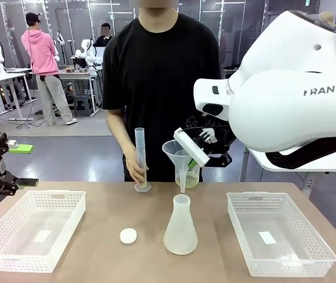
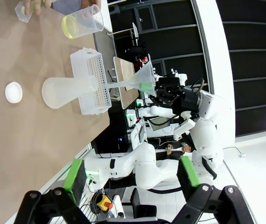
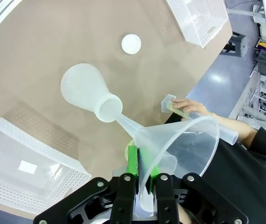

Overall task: Prepare the solutions needed for the experiment.
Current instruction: Pick up the Plastic Funnel and insert it into the Big flask.

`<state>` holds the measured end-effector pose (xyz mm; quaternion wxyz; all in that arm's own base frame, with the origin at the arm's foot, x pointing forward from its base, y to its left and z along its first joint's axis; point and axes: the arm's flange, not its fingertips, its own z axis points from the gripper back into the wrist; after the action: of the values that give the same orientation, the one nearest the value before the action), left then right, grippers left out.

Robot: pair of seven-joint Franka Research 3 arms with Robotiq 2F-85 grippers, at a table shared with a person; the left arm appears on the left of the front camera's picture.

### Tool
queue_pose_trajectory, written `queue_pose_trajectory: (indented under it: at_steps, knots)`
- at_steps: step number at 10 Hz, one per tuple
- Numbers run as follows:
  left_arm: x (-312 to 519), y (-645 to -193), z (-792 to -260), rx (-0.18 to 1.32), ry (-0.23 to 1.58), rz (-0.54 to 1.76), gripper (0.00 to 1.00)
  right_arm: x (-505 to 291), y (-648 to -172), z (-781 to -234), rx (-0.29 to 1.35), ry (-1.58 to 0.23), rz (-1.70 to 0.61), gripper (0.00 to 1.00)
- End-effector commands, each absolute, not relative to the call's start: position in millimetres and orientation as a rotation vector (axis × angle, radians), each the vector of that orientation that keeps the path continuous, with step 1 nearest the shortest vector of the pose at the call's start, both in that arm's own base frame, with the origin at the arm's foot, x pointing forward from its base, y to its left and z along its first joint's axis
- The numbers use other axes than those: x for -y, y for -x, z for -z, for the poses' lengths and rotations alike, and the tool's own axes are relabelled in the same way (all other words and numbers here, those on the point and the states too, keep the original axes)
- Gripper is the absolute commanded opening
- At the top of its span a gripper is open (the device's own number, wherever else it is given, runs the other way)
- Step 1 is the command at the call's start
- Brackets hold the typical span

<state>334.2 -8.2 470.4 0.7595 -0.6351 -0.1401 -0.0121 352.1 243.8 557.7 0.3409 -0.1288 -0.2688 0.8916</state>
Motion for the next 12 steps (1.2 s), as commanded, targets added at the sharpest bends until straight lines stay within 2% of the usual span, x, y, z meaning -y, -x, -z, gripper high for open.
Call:
queue_pose_trajectory:
  at_steps: [1, 12]
  knots:
    - [9.4, -335.6, -471.2, 0.306, 1.398, 0.033, 1.00, -241.1, -360.7, -547.1, 0.745, 0.312, -2.325, 0.06]
    - [9.4, -335.6, -471.2, 0.306, 1.398, 0.033, 1.00, -239.5, -383.4, -492.4, 0.742, 0.259, -2.279, 0.06]
